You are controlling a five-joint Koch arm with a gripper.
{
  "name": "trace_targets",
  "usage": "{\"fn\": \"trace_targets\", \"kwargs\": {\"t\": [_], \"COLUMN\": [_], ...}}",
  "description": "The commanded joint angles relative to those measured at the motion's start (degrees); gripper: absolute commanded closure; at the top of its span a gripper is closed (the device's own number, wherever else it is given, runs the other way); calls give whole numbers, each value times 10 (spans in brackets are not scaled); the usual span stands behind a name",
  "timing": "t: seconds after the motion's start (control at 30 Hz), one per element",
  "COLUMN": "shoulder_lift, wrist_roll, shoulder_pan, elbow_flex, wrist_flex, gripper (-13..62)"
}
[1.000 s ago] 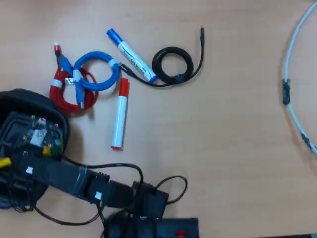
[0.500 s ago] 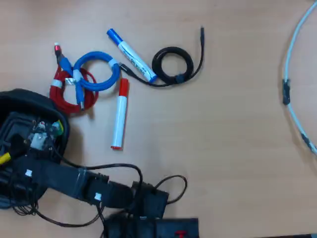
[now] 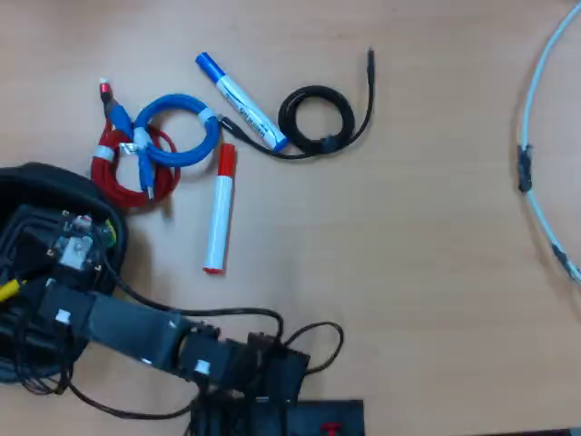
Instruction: Pick up the yellow instant coffee stick, then put it in the black bowl
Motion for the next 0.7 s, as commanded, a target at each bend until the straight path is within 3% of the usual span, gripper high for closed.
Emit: {"fn": "trace_targets", "kwargs": {"t": [0.0, 0.37, 0.67], "shoulder_lift": [56, 191, 238], "wrist_roll": [-11, -266, -441], "shoulder_pan": [16, 185, 388], "elbow_flex": [-63, -55, 90], "wrist_flex": [20, 145, 105], "gripper": [-73, -75, -74]}}
